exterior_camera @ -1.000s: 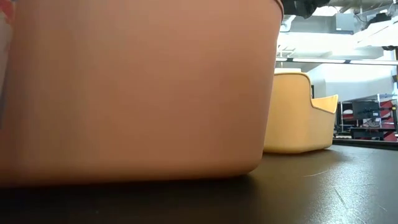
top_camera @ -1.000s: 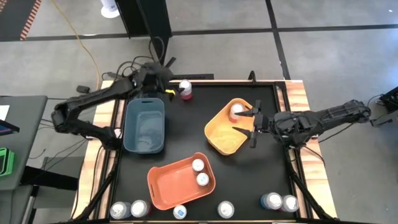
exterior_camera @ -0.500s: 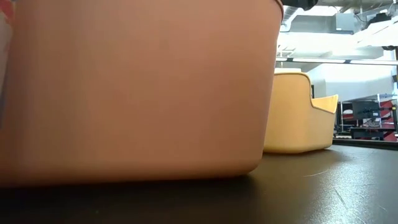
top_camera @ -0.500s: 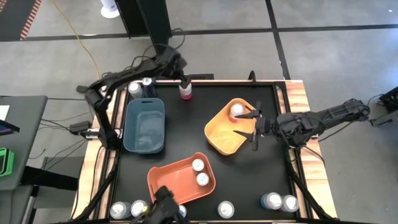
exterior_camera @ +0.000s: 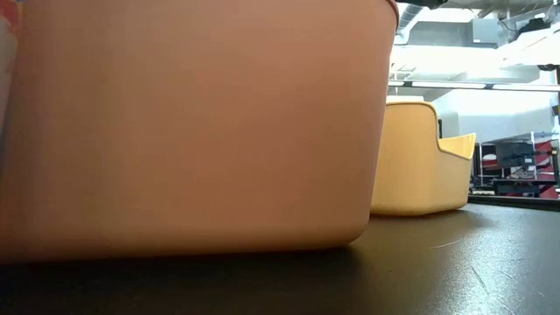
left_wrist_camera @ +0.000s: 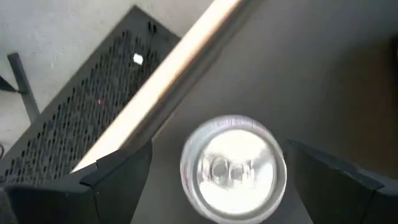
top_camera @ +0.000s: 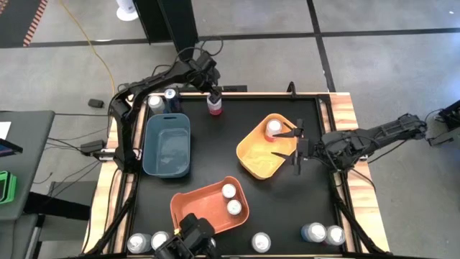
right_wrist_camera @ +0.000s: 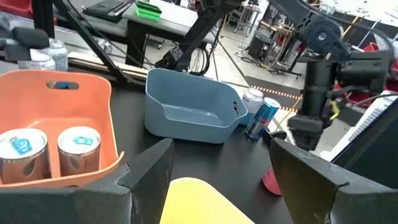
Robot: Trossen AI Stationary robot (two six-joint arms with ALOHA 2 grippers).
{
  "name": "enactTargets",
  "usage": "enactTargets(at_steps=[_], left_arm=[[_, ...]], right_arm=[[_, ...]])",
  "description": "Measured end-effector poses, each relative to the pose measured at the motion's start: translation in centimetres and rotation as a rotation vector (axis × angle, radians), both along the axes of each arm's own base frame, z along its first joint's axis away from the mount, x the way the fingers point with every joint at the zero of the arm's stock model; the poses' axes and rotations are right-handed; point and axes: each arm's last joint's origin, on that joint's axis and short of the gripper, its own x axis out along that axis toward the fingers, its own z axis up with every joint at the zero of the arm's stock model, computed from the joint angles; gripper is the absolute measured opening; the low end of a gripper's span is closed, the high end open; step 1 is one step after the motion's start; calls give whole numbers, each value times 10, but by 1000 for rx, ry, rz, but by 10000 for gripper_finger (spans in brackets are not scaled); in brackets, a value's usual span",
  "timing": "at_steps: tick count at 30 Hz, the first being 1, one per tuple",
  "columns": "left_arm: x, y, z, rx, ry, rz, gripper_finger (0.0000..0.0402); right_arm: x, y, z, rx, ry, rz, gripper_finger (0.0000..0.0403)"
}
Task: Sort soda cans
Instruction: Put the pink soda can into the yellow bin
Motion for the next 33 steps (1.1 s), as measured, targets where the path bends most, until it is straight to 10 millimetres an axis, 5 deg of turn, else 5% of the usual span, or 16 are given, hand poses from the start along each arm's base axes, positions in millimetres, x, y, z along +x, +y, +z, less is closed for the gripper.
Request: enactTargets(at_steps=[33], left_arm=[[-4, -5, -19, -57, 41, -32, 381]], right_arm=[[1, -4, -2, 0, 23, -21, 281]])
